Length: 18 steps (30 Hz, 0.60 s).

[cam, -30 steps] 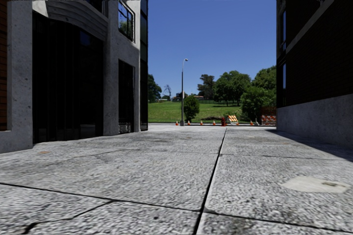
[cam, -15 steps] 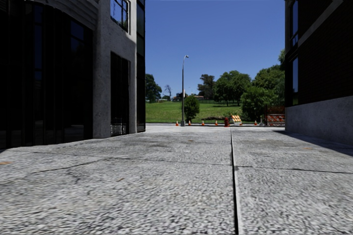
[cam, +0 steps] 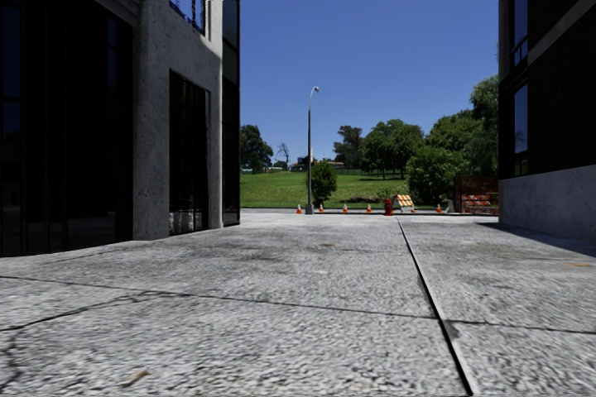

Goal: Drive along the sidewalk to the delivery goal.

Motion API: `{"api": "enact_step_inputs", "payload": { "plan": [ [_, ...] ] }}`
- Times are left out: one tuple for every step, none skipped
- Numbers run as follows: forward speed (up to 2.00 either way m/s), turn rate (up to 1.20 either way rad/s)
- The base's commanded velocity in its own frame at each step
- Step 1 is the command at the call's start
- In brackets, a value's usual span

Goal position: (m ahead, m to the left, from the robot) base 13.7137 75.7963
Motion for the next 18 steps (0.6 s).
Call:
{"api": "enact_step_inputs", "payload": {
  "plan": [
    [2.0, 0.0],
    [2.0, 0.0],
    [2.0, 0.0],
    [2.0, 0.0],
    [2.0, 0.0],
    [2.0, 0.0],
    [2.0, 0.0],
    [2.0, 0.0],
    [2.0, 0.0],
    [2.0, 0.0],
    [2.0, 0.0],
    [2.0, 0.0],
    [2.0, 0.0],
    [2.0, 0.0],
    [2.0, 0.0],
    [2.0, 0.0],
    [2.0, -0.34],
    [2.0, -1.2]
  ]
}}
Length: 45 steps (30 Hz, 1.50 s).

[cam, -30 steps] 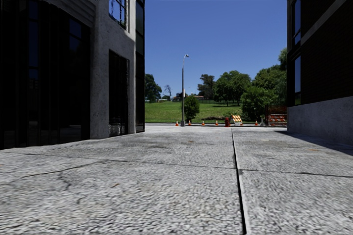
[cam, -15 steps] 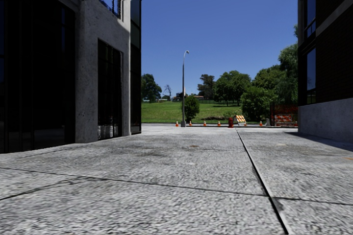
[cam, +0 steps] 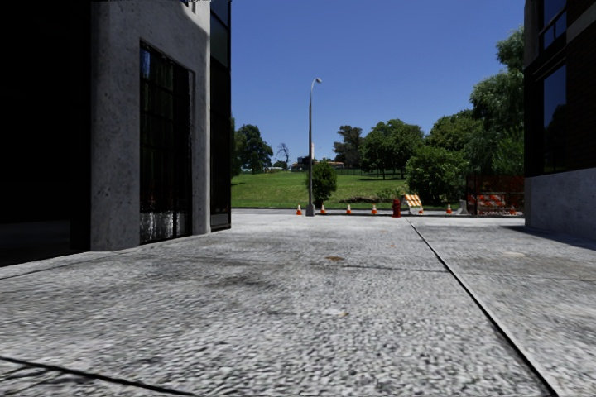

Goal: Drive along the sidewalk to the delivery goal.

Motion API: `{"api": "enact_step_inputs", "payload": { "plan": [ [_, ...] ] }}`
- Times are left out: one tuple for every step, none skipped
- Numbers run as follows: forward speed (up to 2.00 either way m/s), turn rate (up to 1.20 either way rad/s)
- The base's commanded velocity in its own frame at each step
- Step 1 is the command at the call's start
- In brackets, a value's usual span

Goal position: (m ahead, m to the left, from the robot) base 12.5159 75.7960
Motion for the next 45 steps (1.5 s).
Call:
{"api": "enact_step_inputs", "payload": {
  "plan": [
    [2.0, -1.2],
    [2.0, -1.2],
    [2.0, -1.2],
    [2.0, -0.78],
    [2.0, -0.55],
    [2.0, -0.37],
    [2.0, -0.21],
    [2.0, -0.13],
    [2.0, -0.09],
    [2.0, -0.07],
    [2.0, -0.06],
    [2.0, -0.03],
    [2.0, 0.0],
    [2.0, 0.0],
    [2.0, 0.0],
    [2.0, 0.0],
    [2.0, 0.0],
    [2.0, 0.0],
    [2.0, 0.0],
    [2.0, 0.0],
    [2.0, 0.0],
    [2.0, 0.0],
    [2.0, 0.0],
    [2.0, 0.0],
    [2.0, 0.0],
    [2.0, 0.0],
    [2.0, 0.0],
    [2.0, 0.0],
    [2.0, 0.0],
    [2.0, 0.0],
    [2.0, 0.0],
    [2.0, 0.0],
    [2.0, 0.0],
    [2.0, 0.0],
    [2.0, 0.0],
    [2.0, 0.0],
    [2.0, 0.0],
    [2.0, 0.0],
    [2.0, 0.0],
    [2.0, 0.0],
    [2.0, 0.0],
    [2.0, 0.0],
    [2.0, 0.0],
    [2.0, 0.0],
    [2.0, 0.0]
  ]
}}
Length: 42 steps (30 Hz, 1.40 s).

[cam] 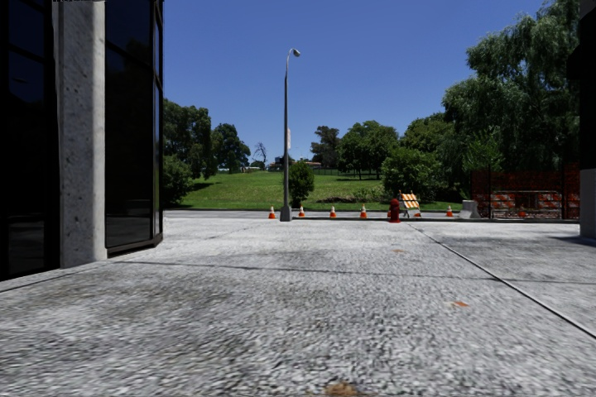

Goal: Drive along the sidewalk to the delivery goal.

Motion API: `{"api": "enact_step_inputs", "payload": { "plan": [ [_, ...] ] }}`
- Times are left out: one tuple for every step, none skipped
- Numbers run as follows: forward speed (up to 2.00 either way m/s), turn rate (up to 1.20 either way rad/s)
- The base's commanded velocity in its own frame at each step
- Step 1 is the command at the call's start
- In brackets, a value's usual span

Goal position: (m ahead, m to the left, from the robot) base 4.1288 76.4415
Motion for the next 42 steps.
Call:
{"api": "enact_step_inputs", "payload": {
  "plan": [
    [2.0, 0.0],
    [2.0, 0.0],
    [2.0, 0.0],
    [2.0, 0.0],
    [2.0, 0.0],
    [2.0, 0.0],
    [2.0, 0.0],
    [2.0, 0.0],
    [2.0, 0.0],
    [2.0, 0.0],
    [2.0, 0.0],
    [2.0, 0.0],
    [2.0, 0.0],
    [2.0, 0.0],
    [2.0, 0.0],
    [2.0, 0.0],
    [2.0, 0.0],
    [2.0, 0.0],
    [2.0, 0.0],
    [2.0, 0.0],
    [2.0, 0.0],
    [2.0, 0.0],
    [2.0, 0.0],
    [2.0, 0.0],
    [2.0, 0.0],
    [2.0, 0.0],
    [2.0, 0.0],
    [2.0, 0.0],
    [2.0, 0.0],
    [2.0, 0.0],
    [2.0, 0.0],
    [2.0, 0.0],
    [2.0, 0.0],
    [2.0, 0.0],
    [2.0, 0.0],
    [2.0, 0.0],
    [2.0, 0.0],
    [2.0, 0.0],
    [2.0, 0.0],
    [2.0, 0.0],
    [2.0, 0.0],
    [2.0, 0.0]
  ]
}}
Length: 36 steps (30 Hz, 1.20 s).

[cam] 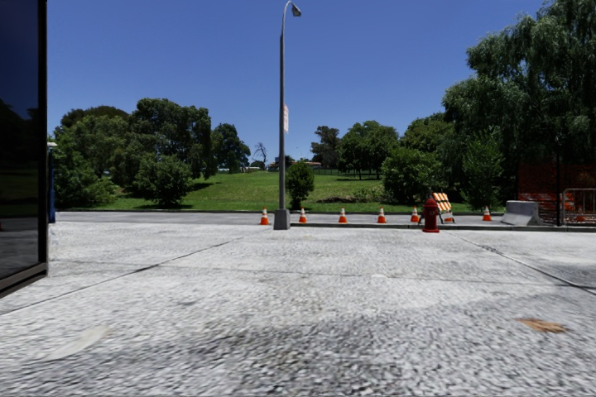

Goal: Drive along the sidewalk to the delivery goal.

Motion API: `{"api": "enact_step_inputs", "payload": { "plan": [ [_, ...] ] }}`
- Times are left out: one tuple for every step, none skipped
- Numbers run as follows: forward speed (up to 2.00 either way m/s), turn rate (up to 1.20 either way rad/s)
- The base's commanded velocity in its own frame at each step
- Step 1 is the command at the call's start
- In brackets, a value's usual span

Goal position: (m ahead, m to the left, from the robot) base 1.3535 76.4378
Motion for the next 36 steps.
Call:
{"api": "enact_step_inputs", "payload": {
  "plan": [
    [2.0, 0.0],
    [2.0, 0.0],
    [2.0, 0.0],
    [2.0, 0.0],
    [2.0, 0.0],
    [2.0, 0.0],
    [2.0, 0.0],
    [2.0, 0.0],
    [2.0, 0.0],
    [2.0, 0.0],
    [2.0, 0.0],
    [2.0, 0.0],
    [2.0, 0.0],
    [2.0, 0.0],
    [2.0, 0.0],
    [2.0, 0.0],
    [2.0, 0.0],
    [2.0, 0.0],
    [2.0, 0.0],
    [2.0, 0.0],
    [2.0, 0.0],
    [2.0, 0.0],
    [2.0, 0.0],
    [2.0, 0.0],
    [2.0, 0.0],
    [2.0, 0.0],
    [2.0, 0.0],
    [2.0, 0.08],
    [2.0, 0.25],
    [2.0, 0.25],
    [2.0, 0.39],
    [2.0, 0.53],
    [2.0, 0.72],
    [2.0, 0.82],
    [2.0, 0.84],
    [2.0, 0.85]
  ]
}}
